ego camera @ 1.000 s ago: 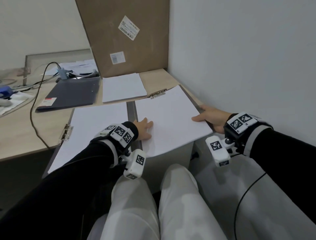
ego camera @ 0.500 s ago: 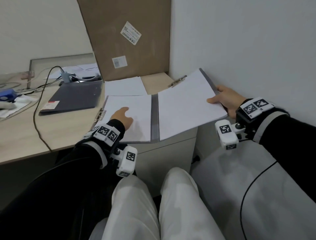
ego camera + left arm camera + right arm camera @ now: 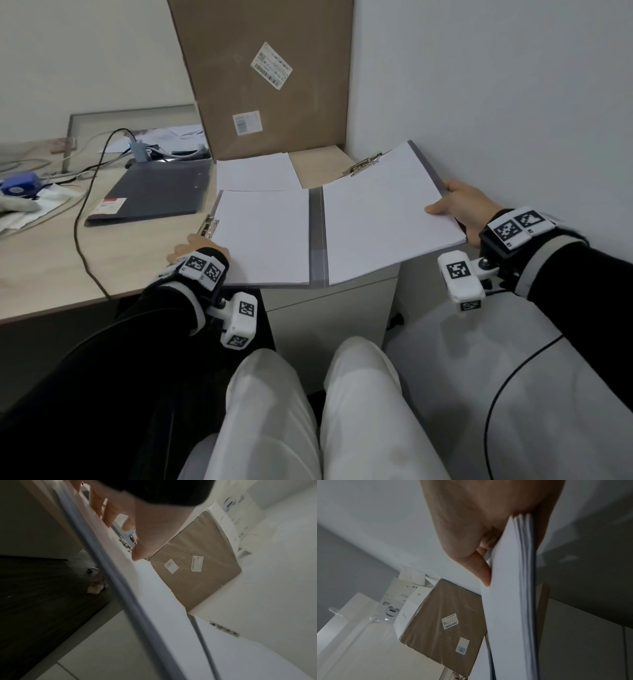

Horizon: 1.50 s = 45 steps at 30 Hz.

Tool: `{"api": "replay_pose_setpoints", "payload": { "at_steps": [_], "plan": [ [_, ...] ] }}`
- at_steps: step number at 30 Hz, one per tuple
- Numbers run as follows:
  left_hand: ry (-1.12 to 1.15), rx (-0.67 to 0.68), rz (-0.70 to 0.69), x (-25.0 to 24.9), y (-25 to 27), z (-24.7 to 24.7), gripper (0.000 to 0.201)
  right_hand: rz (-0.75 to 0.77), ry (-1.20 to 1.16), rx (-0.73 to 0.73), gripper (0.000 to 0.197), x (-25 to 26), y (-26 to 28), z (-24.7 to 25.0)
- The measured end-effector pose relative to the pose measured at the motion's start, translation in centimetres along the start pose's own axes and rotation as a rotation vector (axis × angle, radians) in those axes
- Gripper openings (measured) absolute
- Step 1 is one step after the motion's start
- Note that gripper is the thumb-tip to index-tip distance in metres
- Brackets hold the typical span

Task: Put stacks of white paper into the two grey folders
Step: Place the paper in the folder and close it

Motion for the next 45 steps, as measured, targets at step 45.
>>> {"api": "replay_pose_setpoints", "payload": {
  "at_steps": [45],
  "plan": [
    [0.633, 0.590, -0.309, -11.2, 7.0, -6.4, 0.064, 0.049, -0.546, 0.337, 0.049, 2.0, -1.1, -3.4]
  ]
}}
Point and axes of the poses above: each hand's wrist, its own y-axis away from the middle knuckle, its own z-axis out of the back of the hand, x = y × z, the point moved 6 cm from there along -y, towards the middle knuckle
